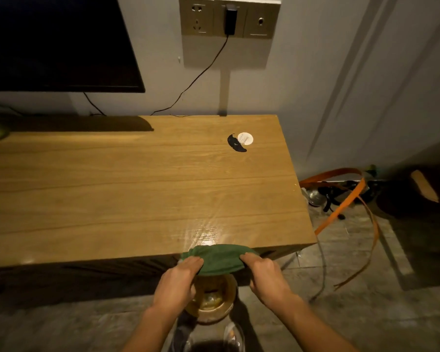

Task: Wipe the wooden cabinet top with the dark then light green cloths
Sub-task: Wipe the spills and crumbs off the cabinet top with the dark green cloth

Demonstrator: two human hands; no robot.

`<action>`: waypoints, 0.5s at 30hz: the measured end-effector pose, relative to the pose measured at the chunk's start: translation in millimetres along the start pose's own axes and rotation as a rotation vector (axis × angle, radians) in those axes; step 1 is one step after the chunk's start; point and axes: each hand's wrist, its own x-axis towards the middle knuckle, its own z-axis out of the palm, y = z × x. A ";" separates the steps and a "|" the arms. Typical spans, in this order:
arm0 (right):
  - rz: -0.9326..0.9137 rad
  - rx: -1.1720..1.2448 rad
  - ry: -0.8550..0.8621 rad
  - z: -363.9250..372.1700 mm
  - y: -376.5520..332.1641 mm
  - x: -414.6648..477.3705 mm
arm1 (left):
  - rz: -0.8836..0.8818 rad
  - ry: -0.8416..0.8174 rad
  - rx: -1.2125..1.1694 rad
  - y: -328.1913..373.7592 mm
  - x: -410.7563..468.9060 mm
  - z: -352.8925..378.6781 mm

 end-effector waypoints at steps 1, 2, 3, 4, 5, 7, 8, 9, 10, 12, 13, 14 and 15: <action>0.001 0.009 -0.026 -1.0 -1.0 -1.9 | -0.026 -0.021 -0.004 1.4 -2.0 -1.0; 0.001 0.013 -0.057 -1.8 -1.7 -3.5 | -0.056 -0.046 -0.004 2.7 -3.9 -2.5; -0.002 0.016 -0.090 -2.8 -2.2 -5.1 | -0.082 -0.071 0.002 3.8 -5.2 -4.7; -0.010 0.016 -0.122 -4.2 -2.3 -6.1 | -0.095 -0.094 0.020 4.1 -5.6 -7.5; -0.019 0.014 -0.155 -6.1 -1.9 -6.3 | -0.097 -0.117 0.041 3.3 -4.9 -10.4; -0.014 0.022 -0.216 -14.0 0.7 -4.9 | -0.065 -0.192 0.041 2.2 0.1 -20.2; 0.004 0.037 -0.236 -20.1 2.9 -3.7 | -0.036 -0.243 0.028 3.7 3.5 -27.6; 0.022 0.054 -0.246 -27.7 5.7 -1.9 | -0.009 -0.292 0.017 6.2 7.9 -36.3; 0.033 0.068 -0.254 -36.2 8.8 0.2 | 0.010 -0.333 0.003 9.4 14.0 -45.2; 0.033 0.081 -0.262 -54.6 14.4 4.6 | 0.040 -0.371 -0.003 17.9 30.2 -62.7; 0.033 0.085 -0.259 -64.5 17.7 7.1 | 0.055 -0.366 0.006 24.5 40.6 -71.6; 0.031 0.088 -0.248 -75.1 22.0 10.8 | 0.073 -0.352 0.015 31.9 52.7 -80.2; 0.025 0.084 -0.230 -86.6 27.6 16.0 | 0.089 -0.331 0.021 39.7 66.2 -88.1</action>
